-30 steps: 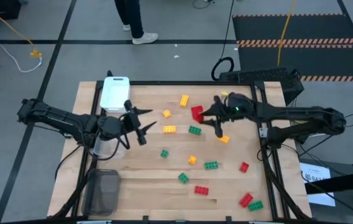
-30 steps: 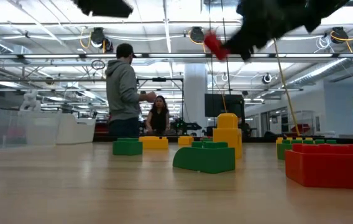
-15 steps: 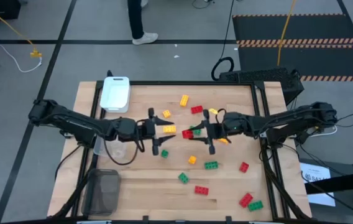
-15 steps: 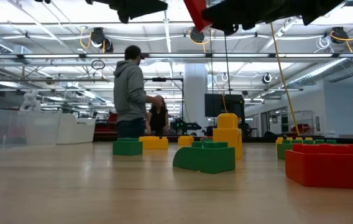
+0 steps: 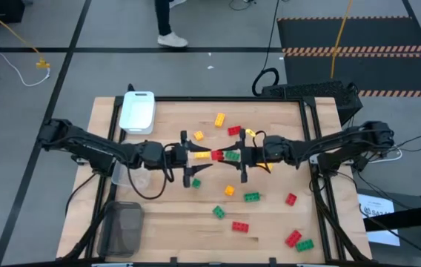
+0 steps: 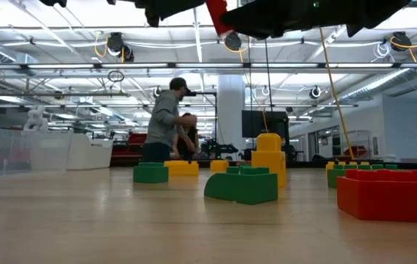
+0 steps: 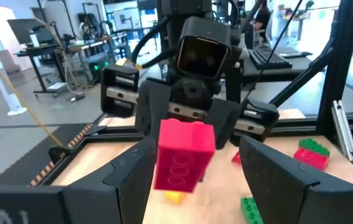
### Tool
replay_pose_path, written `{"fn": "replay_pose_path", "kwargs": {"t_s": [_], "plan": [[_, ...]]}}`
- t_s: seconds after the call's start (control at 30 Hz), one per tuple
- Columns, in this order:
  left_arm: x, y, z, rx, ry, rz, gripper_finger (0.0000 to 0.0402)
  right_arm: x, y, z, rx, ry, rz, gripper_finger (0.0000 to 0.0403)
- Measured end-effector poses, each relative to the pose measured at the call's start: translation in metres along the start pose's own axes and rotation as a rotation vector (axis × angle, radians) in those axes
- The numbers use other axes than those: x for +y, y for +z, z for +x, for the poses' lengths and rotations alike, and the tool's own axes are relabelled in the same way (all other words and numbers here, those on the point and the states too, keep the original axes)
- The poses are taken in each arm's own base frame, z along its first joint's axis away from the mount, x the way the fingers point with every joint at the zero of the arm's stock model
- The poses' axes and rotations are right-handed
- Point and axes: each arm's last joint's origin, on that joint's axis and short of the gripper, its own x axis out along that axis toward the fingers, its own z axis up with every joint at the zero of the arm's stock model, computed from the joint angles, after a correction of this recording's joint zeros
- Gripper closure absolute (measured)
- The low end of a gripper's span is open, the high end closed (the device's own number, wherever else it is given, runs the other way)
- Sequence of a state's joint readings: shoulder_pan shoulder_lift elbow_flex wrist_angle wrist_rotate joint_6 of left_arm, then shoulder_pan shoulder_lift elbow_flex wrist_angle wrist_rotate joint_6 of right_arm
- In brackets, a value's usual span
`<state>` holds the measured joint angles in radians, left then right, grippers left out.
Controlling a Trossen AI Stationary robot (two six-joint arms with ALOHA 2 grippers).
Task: Sort & place blocks by color
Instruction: Put the red game piece into the transparent bin
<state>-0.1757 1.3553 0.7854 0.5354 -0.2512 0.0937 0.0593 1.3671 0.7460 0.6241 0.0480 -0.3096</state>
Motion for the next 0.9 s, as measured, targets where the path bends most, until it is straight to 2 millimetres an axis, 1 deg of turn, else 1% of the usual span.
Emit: {"fn": "replay_pose_path", "kwargs": {"t_s": [0.23, 0.4, 0.7, 0.8, 0.9], "plan": [[-0.001, -0.015, 0.011, 0.039, 0.011, 0.022, 0.0165, 0.002, -0.001, 0.004, -0.032, 0.019, 0.029, 0.0282], [0.003, -0.010, 0.015, -0.044, 0.040, 0.017, 0.0165, 0.002, -0.002, 0.004, -0.015, 0.023, 0.044, 0.0282], [0.003, -0.011, 0.015, -0.037, 0.040, 0.012, 0.0167, 0.002, -0.003, 0.004, -0.012, 0.026, 0.040, 0.0282], [0.003, -0.013, 0.015, -0.013, 0.037, 0.014, 0.0186, 0.002, -0.003, 0.004, -0.013, 0.025, 0.047, 0.0282], [0.003, -0.015, 0.015, 0.005, 0.036, 0.020, 0.0230, 0.002, -0.001, 0.004, -0.026, 0.020, 0.047, 0.0282]]}}
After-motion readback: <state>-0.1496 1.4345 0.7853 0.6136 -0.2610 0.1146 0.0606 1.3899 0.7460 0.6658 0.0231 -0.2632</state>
